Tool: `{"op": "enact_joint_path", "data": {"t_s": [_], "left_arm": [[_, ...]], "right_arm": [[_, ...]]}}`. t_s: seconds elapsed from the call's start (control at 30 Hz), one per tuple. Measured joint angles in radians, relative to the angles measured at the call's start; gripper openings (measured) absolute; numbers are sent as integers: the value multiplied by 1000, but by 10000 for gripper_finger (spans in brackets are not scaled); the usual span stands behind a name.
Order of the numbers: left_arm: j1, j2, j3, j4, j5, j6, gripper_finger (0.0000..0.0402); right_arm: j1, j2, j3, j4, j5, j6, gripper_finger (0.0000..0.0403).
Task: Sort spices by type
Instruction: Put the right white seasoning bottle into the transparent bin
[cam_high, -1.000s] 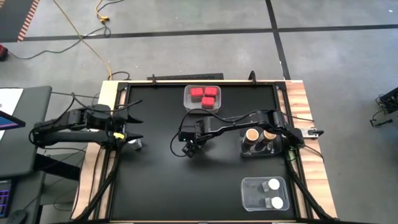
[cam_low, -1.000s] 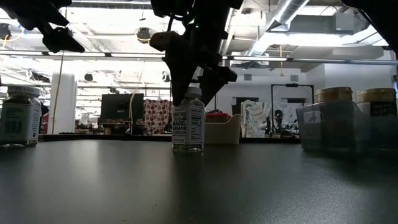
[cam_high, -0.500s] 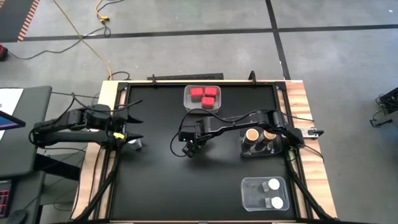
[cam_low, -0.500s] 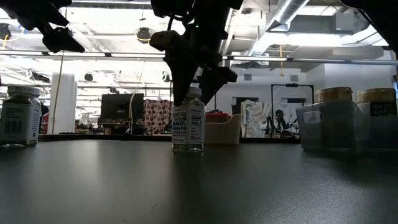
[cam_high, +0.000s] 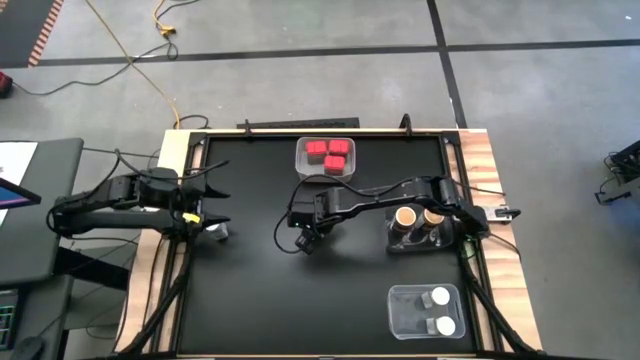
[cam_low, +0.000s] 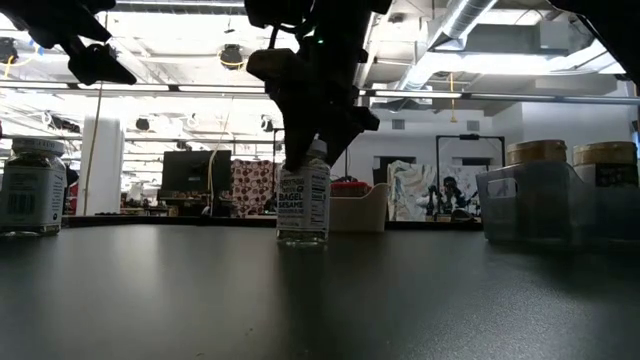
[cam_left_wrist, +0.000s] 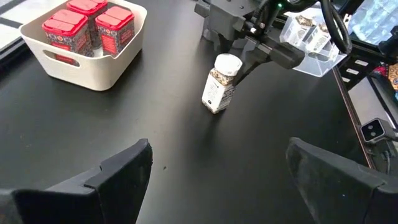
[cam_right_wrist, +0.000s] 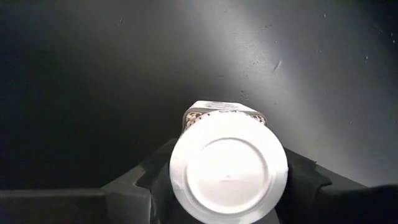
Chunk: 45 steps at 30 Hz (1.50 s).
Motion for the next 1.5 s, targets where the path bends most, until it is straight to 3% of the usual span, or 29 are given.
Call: {"op": "enact_joint_path", "data": {"t_s": [0.33, 0.57, 0.77, 0.97, 1.13, 1.3, 1.5], "left_arm": [[0, 0, 0, 9, -25, -16, 355], [0, 12, 0, 10, -52, -19, 355], [0, 103, 0, 10, -85, -52, 355], [-22, 211, 0, 36, -85, -101, 355], [-63, 259, 0, 172, -84, -114, 355], [-106, 274, 0, 279, -84, -103, 355], [-127, 274, 0, 281, -84, -128, 355]], "right_arm": [[79, -165, 0, -102, 30, -47, 223], [276, -330, 0, -261, 137, 9, 223], [479, -412, 0, -391, 183, 140, 223], [656, -429, 0, -476, 182, 292, 223], [755, -416, -12, -529, 184, 364, 223], [829, -414, -96, -527, 184, 406, 223], [883, -414, -224, -404, 180, 402, 223]]}}
